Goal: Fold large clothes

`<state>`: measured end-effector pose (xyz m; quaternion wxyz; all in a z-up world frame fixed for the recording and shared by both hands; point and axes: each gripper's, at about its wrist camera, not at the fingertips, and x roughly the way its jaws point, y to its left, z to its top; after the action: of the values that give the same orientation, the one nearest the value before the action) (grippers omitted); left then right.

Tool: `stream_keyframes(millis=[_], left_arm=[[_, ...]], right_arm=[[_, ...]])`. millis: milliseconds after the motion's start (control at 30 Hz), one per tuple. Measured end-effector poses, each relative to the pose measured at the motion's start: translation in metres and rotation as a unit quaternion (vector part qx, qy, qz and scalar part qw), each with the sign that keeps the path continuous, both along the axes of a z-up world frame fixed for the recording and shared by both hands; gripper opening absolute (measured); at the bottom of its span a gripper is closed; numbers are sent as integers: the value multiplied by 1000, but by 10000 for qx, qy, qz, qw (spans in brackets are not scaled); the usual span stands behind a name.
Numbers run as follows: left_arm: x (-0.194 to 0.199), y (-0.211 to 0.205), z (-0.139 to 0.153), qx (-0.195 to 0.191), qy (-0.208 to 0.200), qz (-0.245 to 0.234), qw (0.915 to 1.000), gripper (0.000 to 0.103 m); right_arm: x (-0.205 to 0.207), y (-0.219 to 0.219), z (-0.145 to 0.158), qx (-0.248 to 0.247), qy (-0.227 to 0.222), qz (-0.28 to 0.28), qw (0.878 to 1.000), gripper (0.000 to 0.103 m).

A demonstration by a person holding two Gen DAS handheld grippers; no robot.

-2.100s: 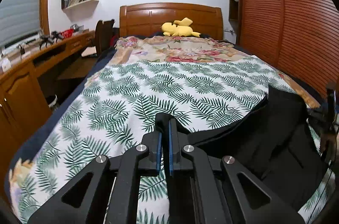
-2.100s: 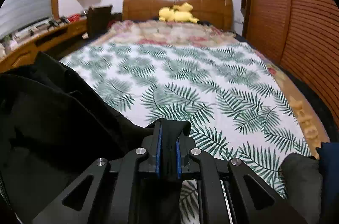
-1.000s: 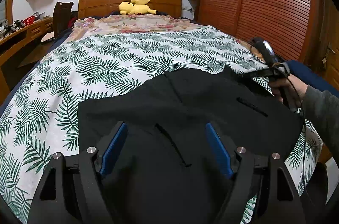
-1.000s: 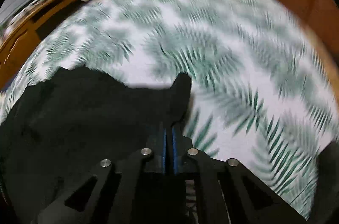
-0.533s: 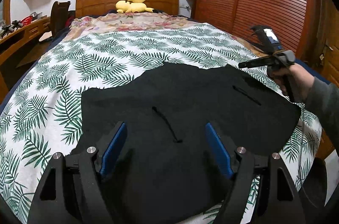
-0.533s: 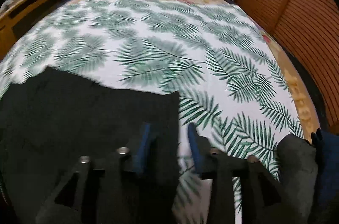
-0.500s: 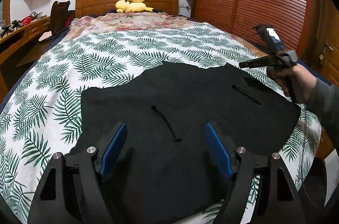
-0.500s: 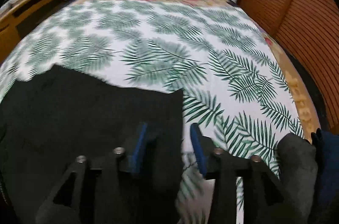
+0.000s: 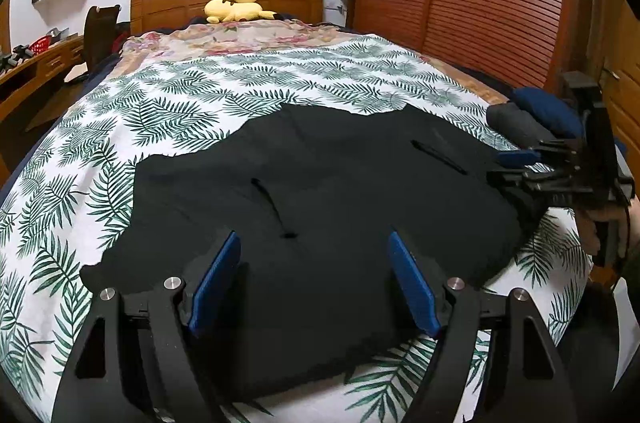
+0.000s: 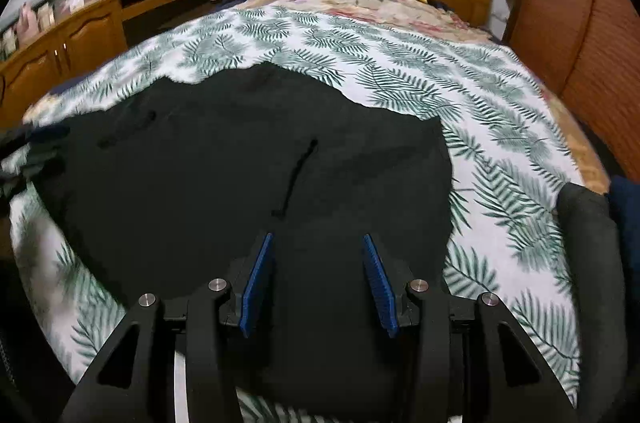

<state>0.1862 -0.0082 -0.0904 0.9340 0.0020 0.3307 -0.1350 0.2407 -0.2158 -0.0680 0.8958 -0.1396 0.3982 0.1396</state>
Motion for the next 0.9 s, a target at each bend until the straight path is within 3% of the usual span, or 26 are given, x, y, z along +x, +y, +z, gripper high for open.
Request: stream_keyframes(millis=[133,267,367,533,733,900], left_arm=[[-5,-4,-3,30,8,-12,10000,77],[-10,-8,-9,92,69,-64,9999,77],[-15,-12,-14,190,97,-80,9997,77],[-24,-10,-20,272,173,-16,9995,67],[-24,2,-31,71,443,75,9990,60],[-24,2,-34,10,500,52,9987,60]], right_arm=[[-4,-16,-11,-105,86,-214,9997,48],[5,-20,-39,-244,448,0,9987,48],[8,-28,-40,23,382,-87,9992,48],[-5,-20,-33,-223,124,-226,9994,48],[-38,0,-6,325,-338,-20,9989,48],[-40,28,-14,673,-262,408,9966,48]])
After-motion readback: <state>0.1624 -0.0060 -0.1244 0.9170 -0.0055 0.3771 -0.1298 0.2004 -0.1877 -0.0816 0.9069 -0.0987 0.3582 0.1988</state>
